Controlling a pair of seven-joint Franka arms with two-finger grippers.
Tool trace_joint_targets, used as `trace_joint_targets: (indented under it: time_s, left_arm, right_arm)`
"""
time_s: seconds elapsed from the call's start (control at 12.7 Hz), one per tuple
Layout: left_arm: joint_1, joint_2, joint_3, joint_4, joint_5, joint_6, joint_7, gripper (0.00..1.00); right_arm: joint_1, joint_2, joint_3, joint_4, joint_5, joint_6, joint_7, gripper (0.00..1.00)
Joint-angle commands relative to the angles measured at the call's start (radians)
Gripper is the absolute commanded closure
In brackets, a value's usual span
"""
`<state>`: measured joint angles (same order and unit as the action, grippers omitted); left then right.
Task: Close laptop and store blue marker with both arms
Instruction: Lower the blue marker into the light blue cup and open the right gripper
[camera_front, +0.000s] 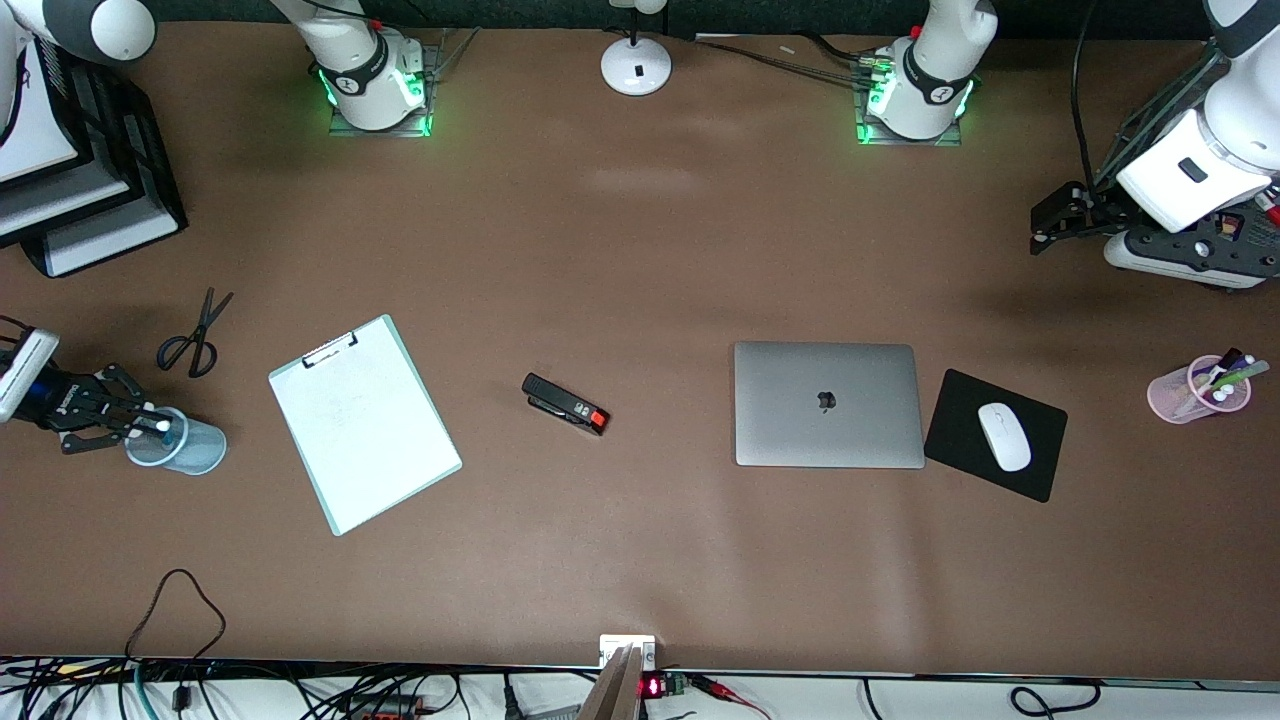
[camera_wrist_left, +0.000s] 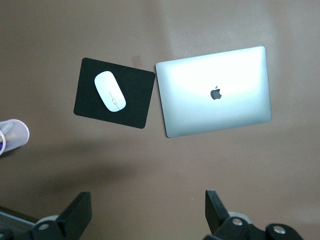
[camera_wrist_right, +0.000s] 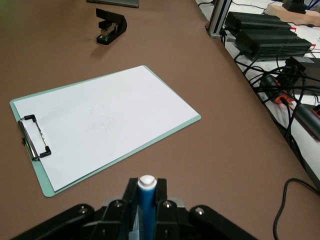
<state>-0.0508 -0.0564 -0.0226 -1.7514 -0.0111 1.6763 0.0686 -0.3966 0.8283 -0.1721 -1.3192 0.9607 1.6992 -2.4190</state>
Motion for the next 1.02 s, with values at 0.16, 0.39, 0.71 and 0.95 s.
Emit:
trace_joint_targets:
  time_s: [0.16,0.39,0.71,0.95]
  left_arm:
    - [-0.018,-0.036,0.016,-0.051,-0.010,0.014,-0.020,0.00]
    - [-0.006,-0.033,0.009,-0.040,-0.012,-0.029,-0.030,0.00]
    - [-0.004,-0.033,0.009,-0.039,-0.010,-0.032,-0.029,0.00]
    - [-0.006,-0.031,0.006,-0.039,-0.009,-0.036,-0.021,0.00]
  right_arm:
    - [-0.018,0.031,0.009,0.031,0.024,0.031,-0.017,0.99]
    - [-0.019,0.040,0.008,0.031,0.019,0.036,-0.015,0.99]
    - [-0.019,0.034,0.005,0.032,0.015,0.031,0.018,0.01]
    - [-0.016,-0.003,0.000,0.041,-0.019,0.004,0.125,0.00]
